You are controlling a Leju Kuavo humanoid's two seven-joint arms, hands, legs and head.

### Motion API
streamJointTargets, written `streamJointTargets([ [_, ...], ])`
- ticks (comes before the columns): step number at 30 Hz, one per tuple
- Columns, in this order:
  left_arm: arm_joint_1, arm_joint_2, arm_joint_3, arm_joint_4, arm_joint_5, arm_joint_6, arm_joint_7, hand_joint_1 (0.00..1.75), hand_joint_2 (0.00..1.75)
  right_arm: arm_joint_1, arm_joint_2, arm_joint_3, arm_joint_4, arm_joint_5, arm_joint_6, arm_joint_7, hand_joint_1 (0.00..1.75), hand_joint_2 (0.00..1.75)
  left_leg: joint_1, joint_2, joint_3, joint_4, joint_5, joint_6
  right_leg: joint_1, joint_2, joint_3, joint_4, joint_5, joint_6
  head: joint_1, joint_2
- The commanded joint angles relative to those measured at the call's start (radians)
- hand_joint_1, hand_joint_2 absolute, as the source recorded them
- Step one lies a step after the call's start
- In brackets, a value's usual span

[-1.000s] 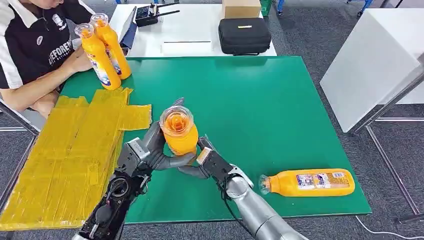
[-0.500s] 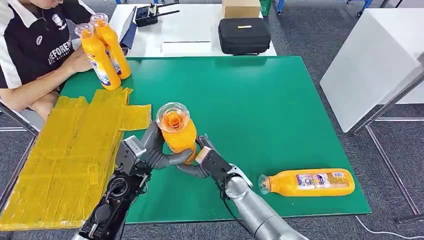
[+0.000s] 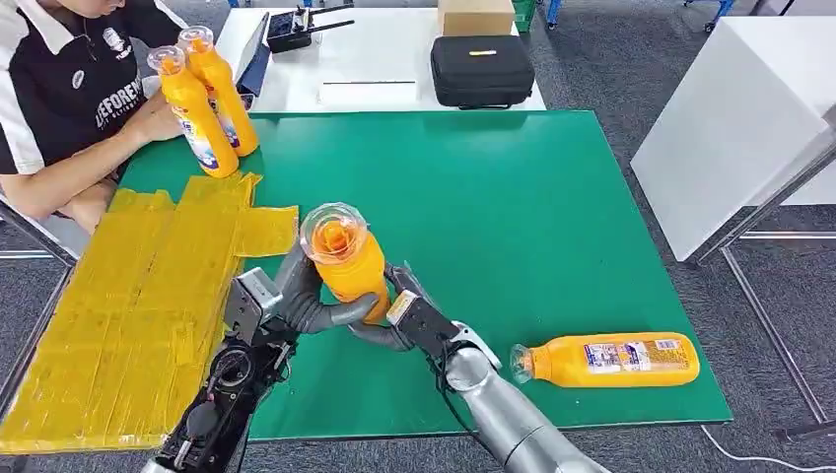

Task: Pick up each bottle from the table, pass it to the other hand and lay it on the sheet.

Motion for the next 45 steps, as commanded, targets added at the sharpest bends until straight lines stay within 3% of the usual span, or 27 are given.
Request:
streamJointTargets([
  [1, 0.008, 0.015, 0.068, -0.005, -0.042, 0.095, 0.013, 1.75, 1.75, 0.034, -0.069, 0.017, -0.186, 0.111, -0.163, 0.036, 0.0, 1.75, 0.001, 0.001, 0.003, 0.0, -0.002, -0.003, 0.002, -0.001, 0.003, 0.0, -0.001, -0.002, 0.0, 0.0],
  [6, 0.006, 0.029, 0.109, -0.017, -0.116, 0.174, 0.013, 1.75, 1.75, 0.111, -0.151, -0.004, -0.384, 0.262, -0.27, 0.097, 0.0, 1.75, 0.001, -0.001, 0.002, 0.001, -0.001, -0.003, 0.001, -0.003, 0.002, 0.0, -0.001, -0.002, 0.0, 0.0],
  [10, 0.005, 0.035, 0.151, 0.02, -0.281, 0.337, 0.02, 1.75, 1.75, 0.21, -0.218, -0.062, -0.541, 0.386, -0.335, 0.158, 0.0, 1.75, 0.001, -0.003, 0.003, 0.0, -0.001, -0.003, 0.001, -0.005, 0.004, -0.001, -0.002, -0.002, 0.0, 0.0],
  [24, 0.006, 0.037, 0.167, 0.034, -0.324, 0.379, 0.015, 1.75, 1.75, 0.24, -0.241, -0.083, -0.564, 0.44, -0.36, 0.185, 0.0, 1.75, 0.001, -0.001, 0.002, 0.0, -0.001, -0.003, 0.002, -0.003, 0.003, 0.0, -0.001, -0.003, 0.0, 0.0],
  [26, 0.001, 0.036, 0.183, 0.071, -0.683, 0.628, 0.096, 1.75, 1.75, 0.29, -0.25, -0.119, -0.611, 0.594, -0.396, 0.254, 0.0, 1.75, 0.001, 0.0, 0.003, 0.0, -0.002, -0.004, 0.002, -0.002, 0.004, 0.0, -0.002, -0.003, 0.0, 0.0],
  [28, -0.007, 0.045, 0.225, 0.115, -0.981, 0.694, 0.238, 1.75, 1.75, 0.323, -0.274, -0.142, -0.664, 0.723, -0.339, 0.32, 0.0, 1.75, 0.001, -0.002, 0.004, -0.001, -0.001, -0.003, 0.002, -0.004, 0.005, -0.001, -0.002, -0.003, 0.0, 0.0],
  [32, -0.04, 0.062, 0.265, 0.211, -1.351, 0.685, 0.406, 1.75, 1.75, 0.349, -0.34, -0.2, -0.742, 0.854, -0.19, 0.378, 0.0, 1.75, 0.001, -0.003, 0.003, 0.0, -0.001, -0.003, 0.001, -0.004, 0.003, 0.0, -0.002, -0.002, 0.0, 0.0],
  [35, -0.043, 0.065, 0.267, 0.222, -1.385, 0.683, 0.42, 1.75, 1.75, 0.349, -0.347, -0.204, -0.744, 0.869, -0.176, 0.383, 0.0, 1.75, 0.001, -0.003, 0.003, 0.0, -0.001, -0.003, 0.001, -0.004, 0.004, 0.0, -0.002, -0.002, 0.0, 0.0],
  [37, -0.063, 0.071, 0.294, 0.317, -1.401, 0.6, 0.435, 1.75, 1.75, 0.38, -0.383, -0.305, -0.762, 0.853, -0.089, 0.426, 0.0, 1.75, 0.0, -0.004, 0.002, -0.001, -0.001, -0.002, 0.0, -0.005, 0.003, -0.001, -0.001, -0.002, 0.0, 0.0],
  [40, -0.069, 0.083, 0.305, 0.358, -1.434, 0.593, 0.461, 1.75, 1.75, 0.372, -0.412, -0.328, -0.73, 0.843, -0.05, 0.442, 0.0, 1.75, 0.0, -0.005, 0.003, 0.0, -0.001, -0.003, 0.001, -0.006, 0.004, -0.001, -0.002, -0.003, 0.0, 0.0],
  [45, -0.071, 0.088, 0.309, 0.374, -1.451, 0.598, 0.471, 1.75, 1.75, 0.366, -0.416, -0.334, -0.713, 0.836, -0.042, 0.44, 0.0, 1.75, 0.0, -0.002, 0.002, 0.0, -0.001, -0.003, 0.0, -0.003, 0.002, -0.001, -0.001, -0.002, 0.0, 0.0],
])
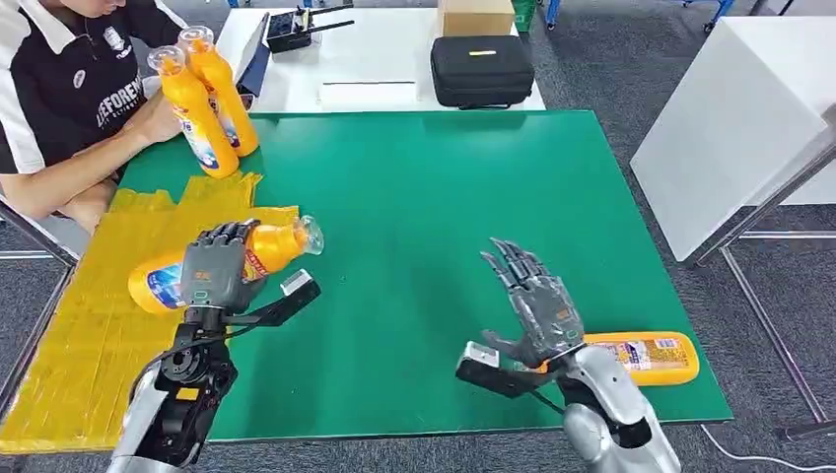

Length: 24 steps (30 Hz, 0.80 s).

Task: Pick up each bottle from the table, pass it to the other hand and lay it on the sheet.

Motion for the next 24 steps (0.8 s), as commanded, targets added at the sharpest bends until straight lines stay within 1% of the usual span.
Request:
streamJointTargets([
  [1, -0.065, 0.036, 0.042, 0.192, -0.075, -0.028, 0.053, 1.75, 1.75, -0.007, -0.064, -0.083, 0.03, -0.015, 0.053, 0.028, 0.0, 1.75, 0.002, -0.001, 0.005, 0.0, -0.002, -0.004, 0.002, -0.003, 0.005, 0.0, -0.002, -0.003, 0.0, 0.0],
  [2, -0.067, 0.042, 0.044, 0.211, -0.111, -0.048, 0.076, 1.75, 1.75, -0.001, -0.071, -0.096, 0.029, -0.023, 0.063, 0.035, 0.0, 1.75, 0.001, 0.0, 0.003, 0.0, -0.001, -0.003, 0.001, -0.002, 0.003, 0.0, -0.001, -0.002, 0.0, 0.0],
  [3, -0.067, 0.048, 0.049, 0.236, -0.145, -0.065, 0.095, 1.75, 1.75, 0.013, -0.073, -0.119, 0.021, -0.024, 0.062, 0.035, 0.0, 1.75, 0.003, 0.0, 0.008, 0.001, -0.004, -0.006, 0.003, -0.003, 0.008, 0.001, -0.003, -0.005, 0.0, 0.0],
  [4, -0.069, 0.062, 0.039, 0.26, -0.147, -0.079, 0.116, 1.75, 1.75, 0.027, -0.067, -0.141, 0.013, -0.03, 0.063, 0.036, 0.0, 1.75, 0.001, 0.0, 0.004, -0.001, -0.001, -0.003, 0.002, -0.002, 0.004, -0.001, -0.001, -0.002, 0.0, 0.0],
  [7, -0.069, 0.075, 0.045, 0.317, -0.147, -0.095, 0.124, 1.75, 1.75, 0.053, -0.057, -0.183, -0.006, -0.026, 0.075, 0.028, 0.0, 1.75, 0.002, -0.001, 0.007, -0.001, -0.002, -0.004, 0.002, -0.004, 0.007, -0.001, -0.002, -0.004, 0.0, 0.0],
  [8, -0.07, 0.08, 0.043, 0.335, -0.147, -0.107, 0.133, 1.75, 1.75, 0.056, -0.059, -0.191, -0.003, -0.021, 0.079, 0.028, 0.0, 1.75, 0.001, -0.001, 0.004, 0.0, -0.001, -0.003, 0.002, -0.003, 0.004, 0.0, -0.002, -0.003, 0.0, 0.0],
  [10, -0.066, 0.082, 0.049, 0.354, -0.147, -0.118, 0.137, 1.75, 1.75, 0.067, -0.058, -0.202, 0.002, -0.016, 0.079, 0.029, 0.0, 1.75, 0.001, 0.0, 0.004, 0.0, -0.001, -0.003, 0.001, -0.001, 0.003, 0.0, -0.001, -0.002, 0.0, 0.0],
  [11, -0.065, 0.077, 0.06, 0.363, -0.147, -0.116, 0.141, 1.75, 1.75, 0.074, -0.055, -0.209, 0.001, -0.015, 0.079, 0.028, 0.0, 1.75, 0.002, 0.001, 0.006, 0.0, -0.003, -0.004, 0.003, -0.001, 0.006, 0.0, -0.002, -0.003, 0.0, 0.0],
  [12, -0.064, 0.074, 0.067, 0.369, -0.147, -0.104, 0.141, 0.0, 1.75, 0.079, -0.051, -0.215, -0.001, -0.007, 0.079, 0.027, 0.0, 1.75, 0.002, 0.001, 0.006, 0.0, -0.002, -0.004, 0.003, -0.002, 0.006, 0.0, -0.002, -0.004, 0.0, 0.0],
  [14, -0.064, 0.059, 0.091, 0.376, -0.141, -0.085, 0.135, 0.0, 1.75, 0.083, -0.053, -0.221, 0.0, 0.0, 0.084, 0.026, 0.0, 1.75, 0.002, -0.001, 0.003, 0.0, -0.001, -0.003, 0.002, -0.003, 0.003, -0.001, -0.001, -0.002, 0.0, 0.0],
  [15, -0.063, 0.055, 0.097, 0.377, -0.139, -0.086, 0.134, 0.0, 1.75, 0.083, -0.059, -0.219, 0.001, 0.003, 0.094, 0.026, 0.0, 1.75, 0.002, -0.001, 0.005, 0.0, -0.002, -0.004, 0.002, -0.003, 0.005, 0.0, -0.002, -0.003, 0.0, 0.0],
  [16, -0.06, 0.046, 0.11, 0.373, -0.134, -0.081, 0.123, 0.0, 1.75, 0.085, -0.064, -0.224, -0.002, 0.0, 0.11, 0.027, 0.0, 1.75, 0.001, -0.001, 0.003, 0.0, -0.001, -0.003, 0.002, -0.002, 0.003, 0.0, -0.001, -0.002, 0.0, 0.0],
  [18, -0.053, 0.029, 0.139, 0.363, -0.093, -0.066, 0.082, 0.0, 1.75, 0.093, -0.074, -0.235, -0.005, -0.01, 0.154, 0.037, 0.0, 1.75, 0.002, 0.0, 0.006, 0.001, -0.003, -0.004, 0.002, -0.003, 0.007, 0.0, -0.003, -0.004, 0.0, 0.0],
  [19, -0.049, 0.025, 0.145, 0.357, -0.081, -0.064, 0.073, 0.0, 1.75, 0.096, -0.076, -0.24, -0.006, -0.01, 0.163, 0.045, 0.0, 1.75, 0.002, 0.0, 0.005, 0.0, -0.002, -0.004, 0.002, -0.002, 0.005, 0.0, -0.002, -0.003, 0.0, 0.0],
  [22, -0.034, -0.002, 0.181, 0.317, 0.126, -0.095, -0.082, 0.0, 1.75, 0.138, -0.114, -0.251, -0.048, -0.029, 0.225, 0.046, 0.0, 1.75, 0.001, -0.001, 0.003, 0.0, -0.001, -0.003, 0.001, -0.003, 0.003, 0.0, -0.002, -0.002, 0.0, 0.0],
  [23, -0.031, -0.005, 0.181, 0.304, 0.157, -0.106, -0.102, 0.0, 1.75, 0.154, -0.126, -0.261, -0.064, -0.038, 0.236, 0.038, 0.0, 1.75, 0.001, -0.002, 0.004, 0.0, -0.002, -0.004, 0.002, -0.004, 0.005, 0.0, -0.002, -0.003, 0.0, 0.0],
  [24, -0.029, -0.004, 0.178, 0.299, 0.16, -0.111, -0.101, 0.0, 1.75, 0.16, -0.129, -0.267, -0.072, -0.042, 0.24, 0.036, 0.0, 1.75, 0.001, -0.002, 0.003, 0.0, -0.001, -0.003, 0.001, -0.004, 0.003, 0.0, -0.002, -0.002, 0.0, 0.0],
])
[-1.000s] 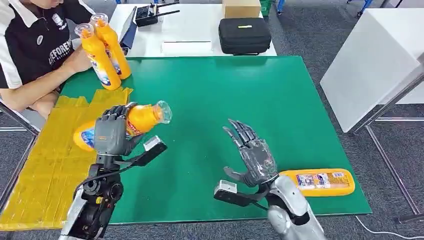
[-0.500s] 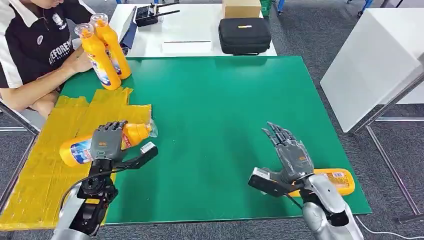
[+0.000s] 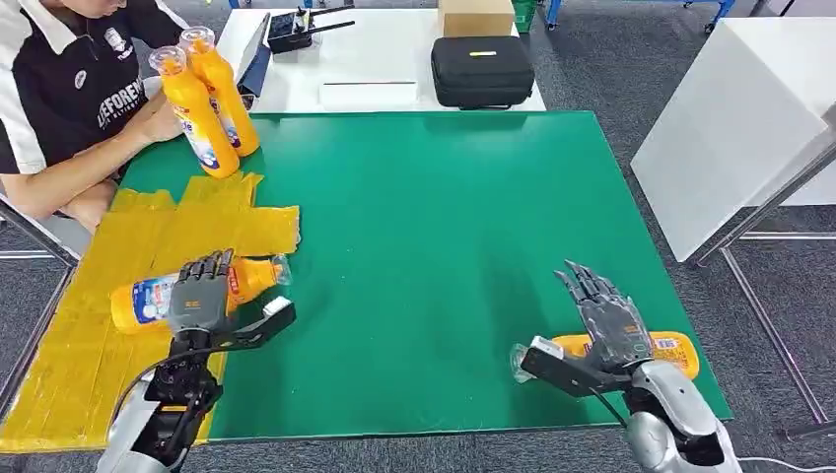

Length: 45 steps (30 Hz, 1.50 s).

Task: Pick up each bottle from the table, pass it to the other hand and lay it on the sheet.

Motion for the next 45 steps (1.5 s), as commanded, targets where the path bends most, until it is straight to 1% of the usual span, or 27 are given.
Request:
streamJointTargets([
  [1, 0.007, -0.055, 0.083, 0.008, 0.272, -0.057, -0.192, 0.0, 1.75, 0.07, -0.067, -0.059, -0.068, -0.048, 0.113, -0.014, 0.0, 1.75, 0.001, -0.002, 0.004, 0.001, -0.002, -0.004, 0.002, -0.004, 0.005, 0.0, -0.003, -0.003, 0.0, 0.0],
  [2, 0.009, -0.061, 0.084, -0.008, 0.331, -0.075, -0.231, 0.0, 1.75, 0.081, -0.09, -0.066, -0.076, -0.06, 0.14, -0.025, 0.0, 1.75, 0.0, -0.002, 0.003, 0.0, -0.001, -0.002, 0.001, -0.004, 0.003, 0.0, -0.002, -0.002, 0.0, 0.0],
  [3, 0.011, -0.06, 0.077, -0.019, 0.365, -0.09, -0.247, 0.0, 1.75, 0.093, -0.11, -0.077, -0.086, -0.074, 0.158, -0.034, 0.0, 1.75, 0.001, -0.002, 0.004, 0.001, -0.002, -0.003, 0.002, -0.005, 0.005, 0.0, -0.003, -0.003, 0.0, 0.0],
  [6, 0.01, -0.061, 0.074, -0.022, 0.366, -0.093, -0.246, 0.0, 1.75, 0.099, -0.117, -0.088, -0.088, -0.08, 0.161, -0.039, 0.0, 1.75, 0.001, -0.002, 0.003, 0.001, -0.001, -0.002, 0.001, -0.004, 0.004, 0.0, -0.002, -0.002, 0.0, 0.0],
  [7, 0.014, -0.062, 0.071, -0.033, 0.407, -0.105, -0.271, 0.0, 1.75, 0.105, -0.129, -0.088, -0.093, -0.087, 0.178, -0.048, 0.0, 1.75, 0.001, -0.002, 0.002, 0.0, -0.001, -0.002, 0.001, -0.004, 0.003, 0.0, -0.001, -0.002, 0.0, 0.0],
  [9, 0.021, -0.059, 0.054, -0.051, 0.458, -0.121, -0.294, 0.0, 1.75, 0.121, -0.154, -0.12, -0.103, -0.109, 0.205, -0.054, 0.0, 1.75, 0.001, -0.001, 0.005, 0.001, -0.003, -0.004, 0.002, -0.004, 0.006, 0.001, -0.003, -0.003, 0.0, 0.0],
  [11, 0.023, -0.058, 0.041, -0.063, 0.498, -0.132, -0.305, 0.0, 1.75, 0.133, -0.183, -0.17, -0.104, -0.131, 0.236, -0.06, 0.0, 1.75, 0.0, -0.002, 0.002, 0.001, -0.001, -0.002, 0.0, -0.004, 0.003, 0.0, -0.001, -0.002, 0.0, 0.0],
  [12, 0.019, -0.057, 0.036, -0.061, 0.506, -0.133, -0.304, 0.0, 1.75, 0.128, -0.199, -0.2, -0.096, -0.149, 0.254, -0.065, 0.0, 1.75, 0.0, -0.004, 0.003, 0.001, -0.002, -0.003, 0.0, -0.006, 0.005, 0.001, -0.003, -0.003, 0.0, 0.0],
  [13, 0.014, -0.057, 0.034, -0.056, 0.509, -0.133, -0.301, 0.0, 1.75, 0.119, -0.215, -0.224, -0.085, -0.167, 0.268, -0.068, 0.0, 1.75, -0.001, -0.003, 0.002, 0.001, -0.001, -0.002, -0.001, -0.005, 0.003, 0.0, -0.002, -0.002, 0.0, 0.0],
  [16, -0.008, -0.061, 0.028, -0.023, 0.524, -0.13, -0.301, 0.0, 1.75, 0.068, -0.258, -0.28, -0.024, -0.205, 0.312, -0.079, 0.0, 1.75, -0.001, -0.002, 0.003, 0.002, -0.001, -0.002, 0.0, -0.004, 0.004, 0.001, -0.002, -0.002, 0.0, 0.0],
  [18, -0.015, -0.066, 0.021, -0.01, 0.537, -0.126, -0.308, 0.0, 1.75, 0.048, -0.255, -0.309, 0.009, -0.198, 0.319, -0.076, 0.0, 1.75, -0.001, -0.001, 0.003, 0.002, -0.001, -0.002, 0.0, -0.004, 0.004, 0.0, -0.001, -0.001, 0.0, 0.0],
  [23, -0.011, -0.067, 0.014, -0.012, 0.543, -0.124, -0.307, 0.0, 1.75, 0.052, -0.243, -0.312, 0.022, -0.183, 0.319, -0.07, 0.0, 1.75, -0.001, -0.002, 0.003, 0.0, 0.001, 0.0, -0.001, -0.004, 0.004, -0.002, 0.001, 0.0, 0.0, 0.0],
  [24, -0.01, -0.065, 0.01, -0.011, 0.547, -0.122, -0.305, 0.0, 1.75, 0.04, -0.241, -0.305, 0.044, -0.168, 0.318, -0.064, 0.0, 1.75, 0.0, -0.002, 0.004, 0.0, 0.0, -0.001, 0.0, -0.005, 0.006, -0.002, 0.0, -0.001, 0.0, 0.0],
  [25, -0.009, -0.065, 0.009, -0.012, 0.55, -0.121, -0.304, 0.0, 1.75, 0.031, -0.239, -0.299, 0.059, -0.155, 0.314, -0.059, 0.0, 1.75, -0.001, -0.002, 0.003, -0.001, 0.001, 0.0, -0.001, -0.004, 0.005, -0.002, 0.001, 0.0, 0.0, 0.0],
  [28, -0.009, -0.065, 0.009, -0.012, 0.55, -0.121, -0.304, 0.0, 1.75, 0.031, -0.239, -0.299, 0.059, -0.155, 0.314, -0.059, 0.0, 1.75, -0.001, 0.0, 0.005, 0.0, 0.0, -0.002, 0.0, -0.003, 0.006, -0.002, 0.0, -0.001, 0.0, 0.0],
  [31, -0.009, -0.065, 0.009, -0.012, 0.55, -0.121, -0.304, 0.0, 1.75, 0.031, -0.239, -0.299, 0.059, -0.155, 0.314, -0.059, 0.0, 1.75, -0.001, -0.001, 0.003, 0.0, 0.001, 0.0, -0.001, -0.003, 0.004, -0.001, 0.001, 0.0, 0.0, 0.0],
  [32, -0.007, -0.065, 0.008, -0.012, 0.554, -0.12, -0.305, 0.0, 1.75, 0.017, -0.238, -0.284, 0.081, -0.13, 0.307, -0.048, 0.0, 1.75, 0.0, -0.001, 0.005, 0.0, 0.0, -0.002, 0.0, -0.004, 0.006, -0.002, 0.0, -0.001, 0.0, 0.0],
  [33, -0.007, -0.067, 0.006, -0.011, 0.557, -0.121, -0.307, 0.0, 1.75, 0.007, -0.235, -0.274, 0.1, -0.123, 0.308, -0.045, 0.0, 1.75, -0.001, 0.0, 0.003, 0.0, 0.001, 0.0, -0.001, -0.002, 0.004, -0.002, 0.001, 0.0, 0.0, 0.0],
  [34, -0.008, -0.068, 0.005, -0.009, 0.558, -0.12, -0.309, 0.0, 1.75, -0.003, -0.233, -0.266, 0.12, -0.122, 0.309, -0.045, 0.0, 1.75, 0.0, 0.0, 0.005, 0.0, 0.0, -0.001, 0.0, -0.003, 0.006, -0.002, 0.001, -0.001, 0.0, 0.0],
  [37, -0.015, -0.073, 0.001, 0.005, 0.569, -0.115, -0.319, 0.0, 1.75, -0.067, -0.245, -0.201, 0.22, -0.117, 0.319, -0.06, 0.0, 1.75, -0.001, 0.001, 0.002, -0.001, 0.001, 0.001, -0.001, -0.001, 0.003, -0.002, 0.002, 0.001, 0.0, 0.0],
  [39, -0.024, -0.074, -0.004, 0.02, 0.574, -0.108, -0.32, 0.0, 1.75, -0.126, -0.247, -0.139, 0.303, -0.116, 0.323, -0.076, 0.0, 1.75, 0.0, 0.003, 0.006, 0.0, 0.0, -0.001, 0.001, 0.0, 0.006, -0.003, 0.002, -0.001, 0.0, 0.0],
  [40, -0.027, -0.073, -0.006, 0.026, 0.575, -0.105, -0.319, 0.0, 1.75, -0.141, -0.247, -0.114, 0.329, -0.111, 0.321, -0.076, 0.0, 1.75, 0.0, 0.003, 0.004, -0.001, 0.001, 0.0, 0.0, 0.0, 0.005, -0.003, 0.003, 0.0, 0.0, 0.0],
  [43, -0.03, -0.074, -0.009, 0.035, 0.583, -0.101, -0.321, 0.0, 1.75, -0.156, -0.23, -0.066, 0.38, -0.099, 0.305, -0.067, 0.0, 1.75, 0.0, 0.004, 0.006, -0.001, 0.0, -0.002, 0.001, 0.001, 0.006, -0.004, 0.003, -0.001, 0.0, 0.0],
  [44, -0.032, -0.075, -0.01, 0.039, 0.588, -0.103, -0.325, 0.0, 1.75, -0.16, -0.222, -0.056, 0.401, -0.098, 0.299, -0.063, 0.0, 1.75, 0.0, 0.002, 0.004, -0.001, 0.001, 0.0, 0.0, -0.001, 0.005, -0.003, 0.003, 0.001, 0.0, 0.0],
  [45, -0.031, -0.077, -0.01, 0.041, 0.591, -0.101, -0.326, 0.0, 1.75, -0.158, -0.216, -0.048, 0.411, -0.095, 0.289, -0.06, 0.0, 1.75, 0.0, 0.001, 0.005, -0.001, 0.001, -0.001, 0.0, -0.002, 0.006, -0.003, 0.003, 0.0, 0.0, 0.0],
])
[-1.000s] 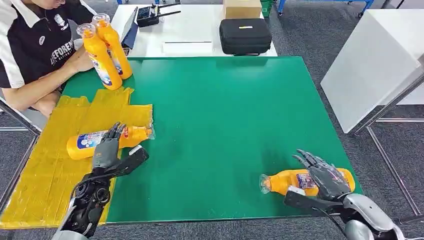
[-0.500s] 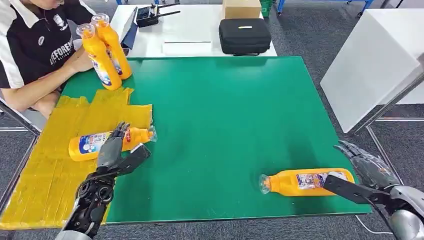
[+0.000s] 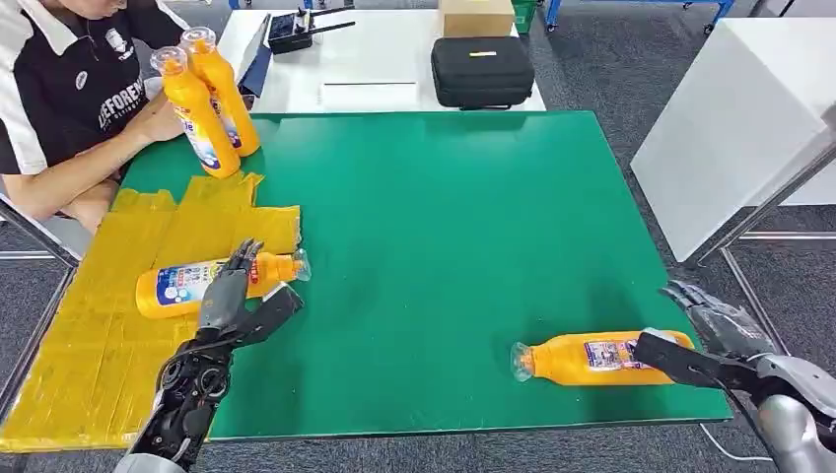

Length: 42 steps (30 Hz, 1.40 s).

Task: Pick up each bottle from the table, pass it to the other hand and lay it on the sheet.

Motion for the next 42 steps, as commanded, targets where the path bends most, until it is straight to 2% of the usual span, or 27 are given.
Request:
streamJointTargets([
  [1, -0.045, -0.004, -0.019, 0.099, 0.021, 0.007, -0.008, 0.0, 1.75, -0.113, 0.059, 0.175, 0.26, 0.019, -0.031, 0.009, 0.0, 1.75, 0.004, 0.002, 0.007, -0.001, -0.001, -0.005, 0.004, 0.0, 0.008, -0.004, 0.0, -0.004, 0.0, 0.0],
  [7, -0.062, -0.009, -0.022, 0.111, 0.033, 0.001, -0.014, 0.0, 1.75, -0.129, 0.081, 0.19, 0.302, 0.028, -0.031, 0.027, 0.0, 1.75, 0.002, 0.001, 0.003, 0.0, -0.001, -0.002, 0.003, 0.0, 0.004, -0.002, 0.0, -0.002, 0.0, 0.0],
  [9, -0.072, -0.016, -0.026, 0.111, 0.055, -0.015, -0.028, 0.0, 1.75, -0.127, 0.094, 0.202, 0.327, 0.029, -0.041, 0.031, 0.0, 1.75, 0.003, 0.002, 0.006, 0.0, -0.002, -0.004, 0.004, -0.001, 0.007, -0.002, -0.001, -0.004, 0.0, 0.0],
  [17, -0.066, -0.017, -0.026, 0.101, 0.084, -0.027, -0.039, 0.0, 1.75, -0.12, 0.111, 0.215, 0.34, 0.035, -0.046, 0.041, 0.0, 1.75, 0.003, 0.001, 0.004, 0.0, -0.001, -0.003, 0.004, -0.001, 0.005, -0.002, 0.0, -0.003, 0.0, 0.0],
  [22, -0.085, -0.026, -0.031, 0.122, 0.115, -0.033, -0.054, 0.0, 1.75, -0.149, 0.147, 0.262, 0.418, 0.062, -0.044, 0.044, 0.0, 1.75, 0.004, 0.0, 0.006, -0.001, -0.001, -0.005, 0.005, -0.002, 0.007, -0.003, 0.0, -0.004, 0.0, 0.0],
  [23, -0.086, -0.026, -0.032, 0.122, 0.118, -0.032, -0.055, 0.0, 1.75, -0.149, 0.151, 0.265, 0.421, 0.065, -0.052, 0.044, 0.17, 1.75, 0.004, 0.0, 0.005, -0.001, -0.001, -0.004, 0.004, -0.002, 0.006, -0.003, 0.0, -0.003, 0.0, 0.0],
  [24, -0.084, -0.026, -0.032, 0.118, 0.123, -0.029, -0.056, 0.0, 1.75, -0.148, 0.159, 0.264, 0.424, 0.071, -0.068, 0.048, 0.16, 1.75, 0.005, 0.0, 0.007, -0.001, -0.001, -0.005, 0.006, -0.002, 0.008, -0.003, 0.0, -0.004, 0.0, 0.0],
  [25, -0.082, -0.026, -0.033, 0.117, 0.126, -0.028, -0.057, 0.0, 1.75, -0.149, 0.163, 0.262, 0.426, 0.074, -0.076, 0.05, 1.13, 1.75, 0.004, 0.001, 0.005, -0.001, 0.0, -0.003, 0.004, -0.002, 0.006, -0.003, 0.0, -0.003, 0.0, 0.0],
  [26, -0.08, -0.025, -0.034, 0.115, 0.127, -0.028, -0.058, 0.0, 1.75, -0.148, 0.164, 0.264, 0.426, 0.077, -0.079, 0.05, 1.73, 1.75, 0.005, 0.002, 0.007, -0.001, -0.001, -0.004, 0.005, -0.002, 0.008, -0.003, 0.0, -0.004, 0.0, 0.0],
  [38, -0.097, -0.029, -0.037, 0.133, 0.161, -0.029, -0.078, 0.0, 1.75, -0.159, 0.171, 0.271, 0.446, 0.113, -0.114, 0.048, 1.75, 1.75, 0.005, 0.003, 0.01, -0.001, -0.001, -0.004, 0.005, 0.001, 0.008, -0.003, 0.002, -0.006, 0.0, 0.0],
  [40, -0.097, -0.029, -0.038, 0.128, 0.169, -0.028, -0.082, 0.0, 1.75, -0.164, 0.177, 0.268, 0.447, 0.12, -0.129, 0.046, 1.75, 1.75, 0.005, 0.003, 0.011, -0.001, -0.001, -0.005, 0.006, 0.001, 0.009, -0.003, 0.002, -0.006, 0.0, 0.0],
  [42, -0.081, -0.029, -0.038, 0.099, 0.183, -0.033, -0.088, 0.0, 1.75, -0.166, 0.209, 0.244, 0.424, 0.125, -0.193, 0.039, 1.75, 1.75, 0.005, 0.004, 0.011, -0.001, -0.001, -0.005, 0.005, 0.002, 0.009, -0.003, 0.002, -0.006, 0.0, 0.0],
])
